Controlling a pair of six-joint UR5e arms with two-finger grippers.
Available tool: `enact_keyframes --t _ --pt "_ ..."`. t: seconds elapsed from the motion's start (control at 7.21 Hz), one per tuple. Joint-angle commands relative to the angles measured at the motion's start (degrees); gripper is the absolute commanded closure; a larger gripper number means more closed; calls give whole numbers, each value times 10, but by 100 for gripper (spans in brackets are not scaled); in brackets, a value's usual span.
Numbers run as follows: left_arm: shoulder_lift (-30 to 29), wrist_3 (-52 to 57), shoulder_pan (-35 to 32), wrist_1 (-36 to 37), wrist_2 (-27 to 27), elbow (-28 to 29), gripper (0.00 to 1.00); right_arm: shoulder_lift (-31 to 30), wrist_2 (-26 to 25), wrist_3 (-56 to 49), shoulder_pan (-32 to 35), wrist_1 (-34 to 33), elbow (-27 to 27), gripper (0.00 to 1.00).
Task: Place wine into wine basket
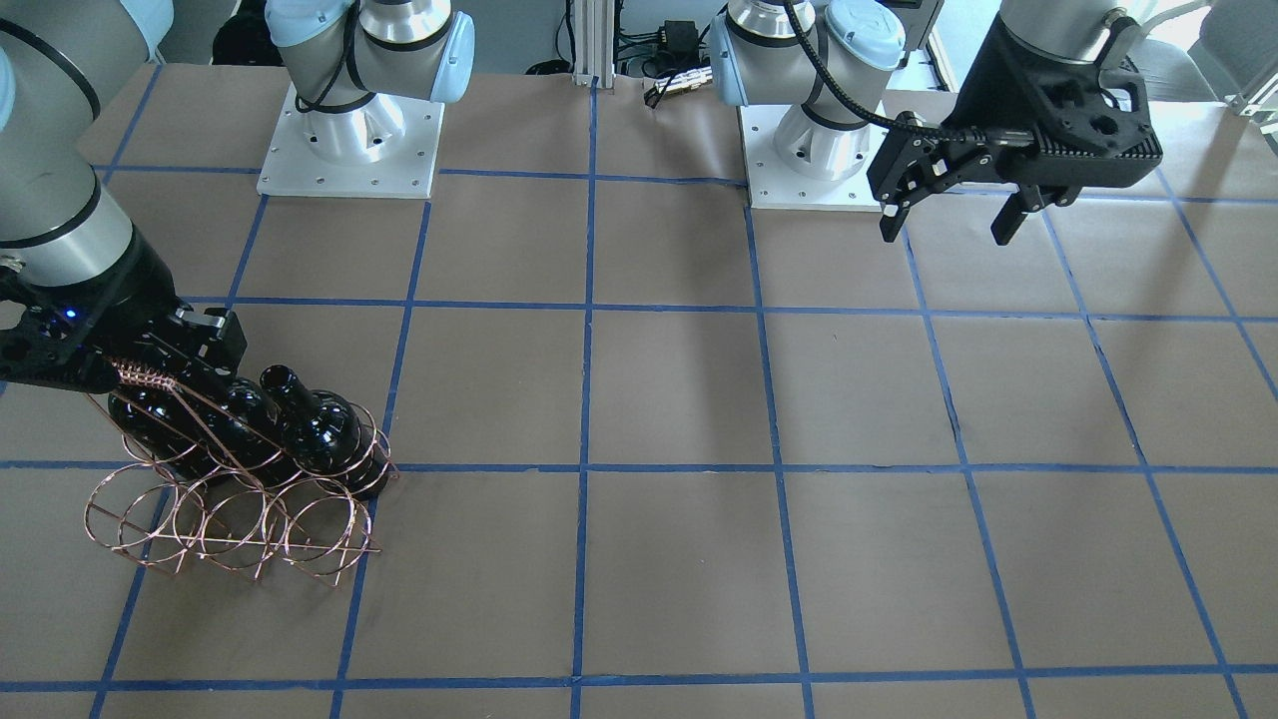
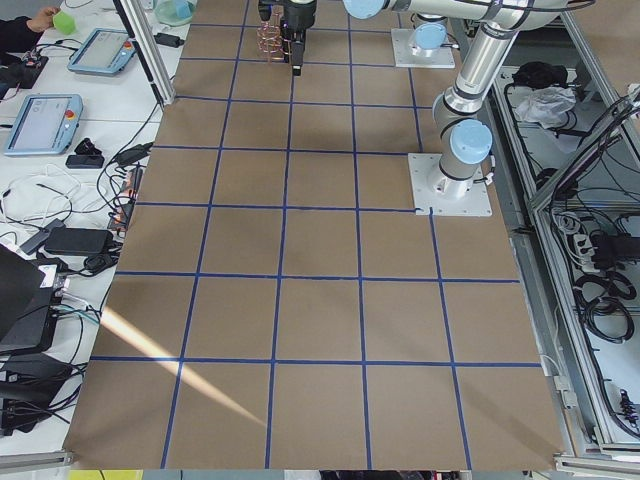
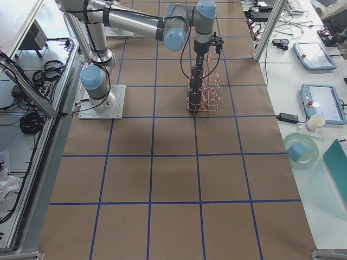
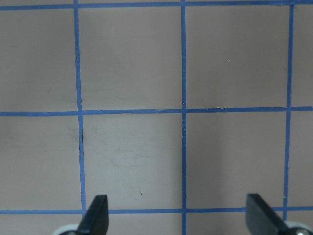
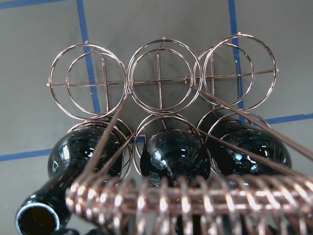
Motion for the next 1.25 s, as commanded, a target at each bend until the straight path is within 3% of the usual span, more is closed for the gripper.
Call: enact_keyframes --t 0.0,0.42,0.69,1.11 --pt "2 0 2 0 0 0 0 -7 6 2 3 4 -13 0" --pt "2 0 2 0 0 0 0 -52 6 68 68 96 -75 0" --pt "3 -1 2 0 0 0 0 -66 1 148 152 119 -76 0" --pt "3 -1 2 0 0 0 0 -67 -5 116 149 137 -76 0"
